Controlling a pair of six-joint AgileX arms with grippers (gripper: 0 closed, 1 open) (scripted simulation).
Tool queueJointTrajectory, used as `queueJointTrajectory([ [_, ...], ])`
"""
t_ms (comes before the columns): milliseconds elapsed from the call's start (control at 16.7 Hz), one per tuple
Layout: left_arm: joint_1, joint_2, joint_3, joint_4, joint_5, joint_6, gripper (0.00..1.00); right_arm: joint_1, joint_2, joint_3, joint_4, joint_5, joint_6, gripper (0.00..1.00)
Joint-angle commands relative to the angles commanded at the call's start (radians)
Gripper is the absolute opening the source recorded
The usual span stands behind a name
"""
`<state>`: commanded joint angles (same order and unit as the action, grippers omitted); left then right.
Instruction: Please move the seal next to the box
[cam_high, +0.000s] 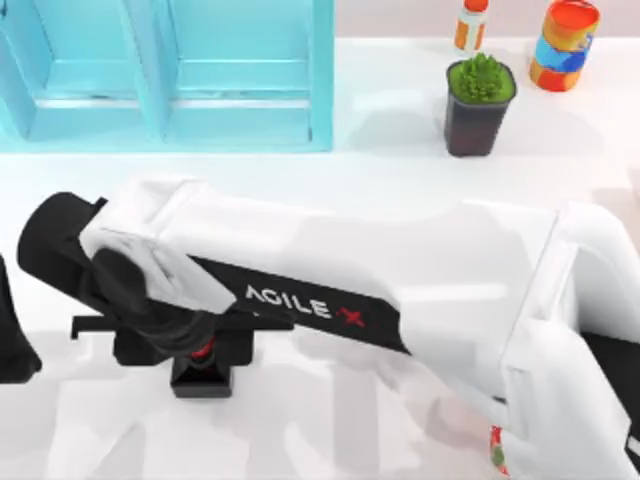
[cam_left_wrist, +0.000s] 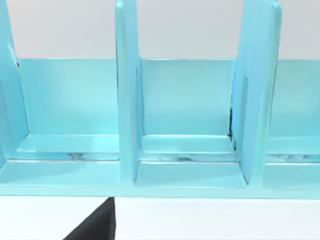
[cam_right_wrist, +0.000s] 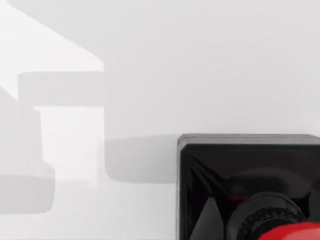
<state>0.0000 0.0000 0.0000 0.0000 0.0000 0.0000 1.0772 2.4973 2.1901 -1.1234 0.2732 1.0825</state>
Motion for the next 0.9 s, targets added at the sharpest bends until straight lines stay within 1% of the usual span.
queueJointTrajectory([
  [60,0.0,0.0,0.0,0.0,0.0,0.0,1.0,0.0,0.0,0.0,0.0,0.0,0.0,0.0],
  [600,0.0,0.0,0.0,0.0,0.0,0.0,1.0,0.003,-0.001,0.002,-0.003,0.0,0.001,0.0],
  [900,0.0,0.0,0.0,0.0,0.0,0.0,1.0,0.001,0.005,0.145,-0.133,0.003,0.004,0.0],
])
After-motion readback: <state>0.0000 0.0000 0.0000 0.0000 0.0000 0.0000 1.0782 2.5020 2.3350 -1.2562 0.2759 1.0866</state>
